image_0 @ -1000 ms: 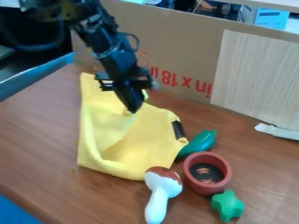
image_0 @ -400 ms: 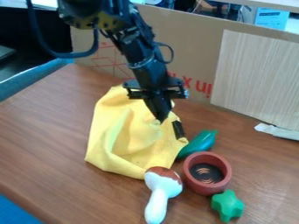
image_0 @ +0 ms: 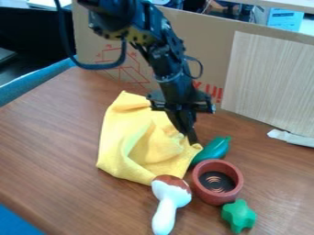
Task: Fold the cloth from bottom left to top right
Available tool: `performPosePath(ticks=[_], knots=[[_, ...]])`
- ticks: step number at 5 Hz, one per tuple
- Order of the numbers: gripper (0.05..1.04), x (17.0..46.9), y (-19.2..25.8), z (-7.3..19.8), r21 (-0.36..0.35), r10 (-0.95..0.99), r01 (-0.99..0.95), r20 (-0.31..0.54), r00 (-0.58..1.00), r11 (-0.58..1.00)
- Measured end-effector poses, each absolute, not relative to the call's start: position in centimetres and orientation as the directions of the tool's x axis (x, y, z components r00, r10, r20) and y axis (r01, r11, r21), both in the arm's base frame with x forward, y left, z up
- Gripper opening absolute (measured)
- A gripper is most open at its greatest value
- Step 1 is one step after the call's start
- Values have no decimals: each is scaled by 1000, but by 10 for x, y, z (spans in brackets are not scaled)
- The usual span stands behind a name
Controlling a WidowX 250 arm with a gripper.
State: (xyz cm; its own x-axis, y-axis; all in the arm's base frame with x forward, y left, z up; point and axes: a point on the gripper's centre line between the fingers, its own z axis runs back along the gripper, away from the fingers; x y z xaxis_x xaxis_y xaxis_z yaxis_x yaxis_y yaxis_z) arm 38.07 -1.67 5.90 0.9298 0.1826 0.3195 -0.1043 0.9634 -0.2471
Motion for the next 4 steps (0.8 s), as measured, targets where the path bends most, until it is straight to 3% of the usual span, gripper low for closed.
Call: performPosePath(ticks=[2, 3, 4], knots=[[771, 397, -33, 63, -293, 124, -18, 345, 930, 956], [997, 406, -36, 83, -306, 26, 98, 377, 926, 947], [1001, 410, -32, 98, -323, -52, 201, 415, 908, 925]])
